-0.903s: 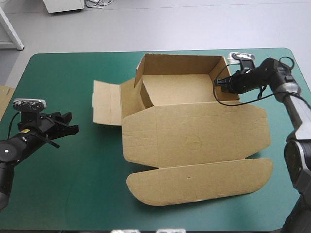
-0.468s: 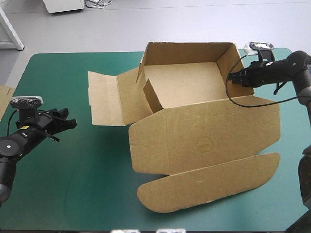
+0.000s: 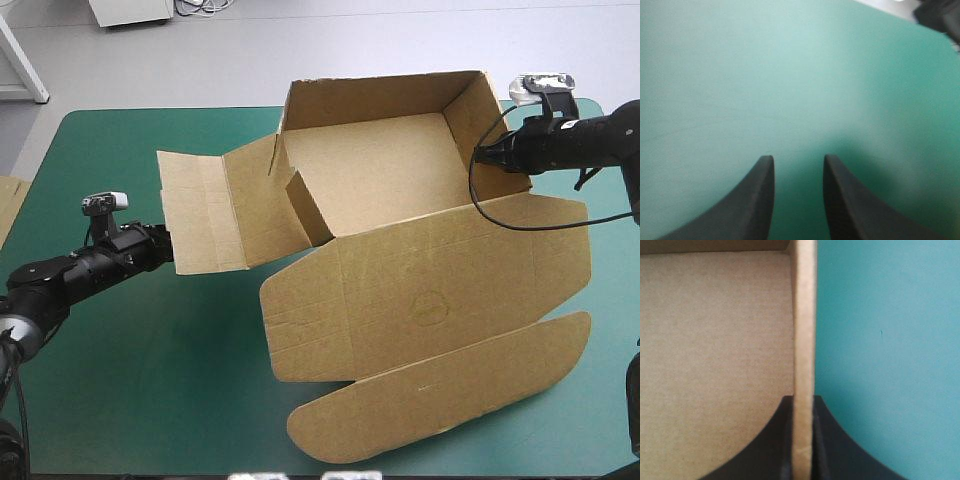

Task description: Fold the box

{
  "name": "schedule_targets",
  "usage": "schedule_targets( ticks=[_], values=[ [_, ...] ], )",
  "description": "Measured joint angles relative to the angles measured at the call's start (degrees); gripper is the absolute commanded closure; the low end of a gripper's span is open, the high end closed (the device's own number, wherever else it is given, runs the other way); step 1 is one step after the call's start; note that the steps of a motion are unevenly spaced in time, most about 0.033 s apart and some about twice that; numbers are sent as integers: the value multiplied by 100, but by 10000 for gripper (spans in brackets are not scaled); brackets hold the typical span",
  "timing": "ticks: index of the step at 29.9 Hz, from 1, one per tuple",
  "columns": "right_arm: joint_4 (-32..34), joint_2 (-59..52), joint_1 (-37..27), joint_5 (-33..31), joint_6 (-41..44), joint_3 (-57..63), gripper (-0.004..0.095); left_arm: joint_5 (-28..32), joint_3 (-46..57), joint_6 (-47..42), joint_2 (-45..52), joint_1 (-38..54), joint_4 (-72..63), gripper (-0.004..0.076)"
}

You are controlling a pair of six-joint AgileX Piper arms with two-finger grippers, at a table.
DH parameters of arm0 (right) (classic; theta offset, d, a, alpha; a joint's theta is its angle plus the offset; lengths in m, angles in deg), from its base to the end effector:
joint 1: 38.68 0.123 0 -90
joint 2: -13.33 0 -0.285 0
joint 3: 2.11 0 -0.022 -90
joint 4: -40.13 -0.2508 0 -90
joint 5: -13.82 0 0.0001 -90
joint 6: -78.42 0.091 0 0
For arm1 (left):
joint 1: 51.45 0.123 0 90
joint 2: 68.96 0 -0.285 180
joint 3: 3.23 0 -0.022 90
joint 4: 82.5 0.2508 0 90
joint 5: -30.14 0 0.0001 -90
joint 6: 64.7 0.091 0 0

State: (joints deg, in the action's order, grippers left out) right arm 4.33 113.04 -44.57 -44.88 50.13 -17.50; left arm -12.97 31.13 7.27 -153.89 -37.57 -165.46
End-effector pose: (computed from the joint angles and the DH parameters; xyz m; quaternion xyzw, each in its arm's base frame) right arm 0.3515 0.0095 0.3925 -0.1084 0.8985 0.1978 0.3765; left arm 0.2657 0.0020 0.2642 0.0022 0.8456 -0.3037 0.4390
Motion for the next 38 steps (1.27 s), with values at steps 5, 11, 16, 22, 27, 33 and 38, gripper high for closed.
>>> schedule_targets(
  ticks=[5, 11, 16, 22, 27, 33, 38],
  values=[
    [-5, 0, 0, -6, 5, 0, 925, -1327, 0, 504, -422, 0, -920, 486],
    [-16, 0, 0, -6, 24, 0, 925, -2252, -45, 607, -821, -7, -1261, 486],
    [-16, 0, 0, -6, 41, 0, 925, -2305, -226, 500, -874, -297, -1294, 486],
    [35, 0, 0, 6, 108, 0, 925, -2343, -688, 147, -874, -980, -1288, 471],
    [252, 0, 0, 53, 243, 0, 925, -2387, -1220, -399, -878, -1128, -1288, 419],
    [309, 0, 0, 71, 265, 0, 925, -2401, -1752, -1039, -885, -1135, -1288, 402],
    [327, 0, 0, 116, 272, 0, 925, -2457, -2064, -1327, -885, -1137, -1284, 402]
  ],
)
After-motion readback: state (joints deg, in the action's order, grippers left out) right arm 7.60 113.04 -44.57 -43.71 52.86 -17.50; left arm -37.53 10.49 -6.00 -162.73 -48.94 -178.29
